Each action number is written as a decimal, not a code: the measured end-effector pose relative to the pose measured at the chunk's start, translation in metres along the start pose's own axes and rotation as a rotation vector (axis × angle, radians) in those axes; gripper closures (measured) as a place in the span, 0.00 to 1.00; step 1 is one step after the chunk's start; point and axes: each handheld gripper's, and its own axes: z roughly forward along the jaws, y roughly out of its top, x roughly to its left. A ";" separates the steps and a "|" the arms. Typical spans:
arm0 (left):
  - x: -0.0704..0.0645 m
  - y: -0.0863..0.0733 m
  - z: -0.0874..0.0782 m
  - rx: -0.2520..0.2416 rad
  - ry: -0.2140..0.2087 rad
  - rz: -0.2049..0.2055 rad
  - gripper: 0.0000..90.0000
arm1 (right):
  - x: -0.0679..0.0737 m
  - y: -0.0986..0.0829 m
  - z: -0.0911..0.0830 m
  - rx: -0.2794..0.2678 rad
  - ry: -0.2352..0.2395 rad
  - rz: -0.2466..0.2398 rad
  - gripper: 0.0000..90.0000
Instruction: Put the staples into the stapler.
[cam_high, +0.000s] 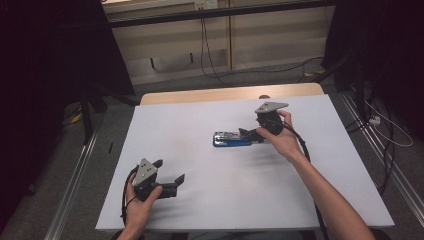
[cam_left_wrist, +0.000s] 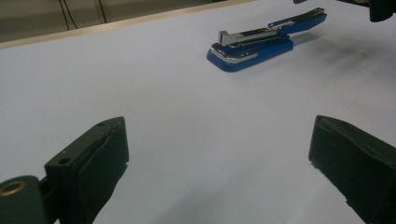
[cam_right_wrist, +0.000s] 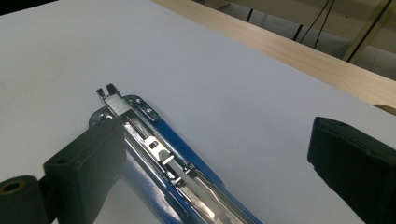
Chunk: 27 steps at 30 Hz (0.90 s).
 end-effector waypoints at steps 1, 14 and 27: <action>0.001 0.000 0.001 -0.001 -0.001 0.000 0.06 | 0.000 -0.002 -0.002 -0.005 -0.010 -0.002 0.05; -0.001 0.005 0.016 0.008 0.003 0.030 0.06 | -0.008 -0.017 -0.024 -0.045 -0.094 0.029 0.05; 0.001 0.011 0.027 -0.004 0.010 0.033 0.06 | -0.011 -0.029 -0.043 -0.075 -0.130 0.044 0.05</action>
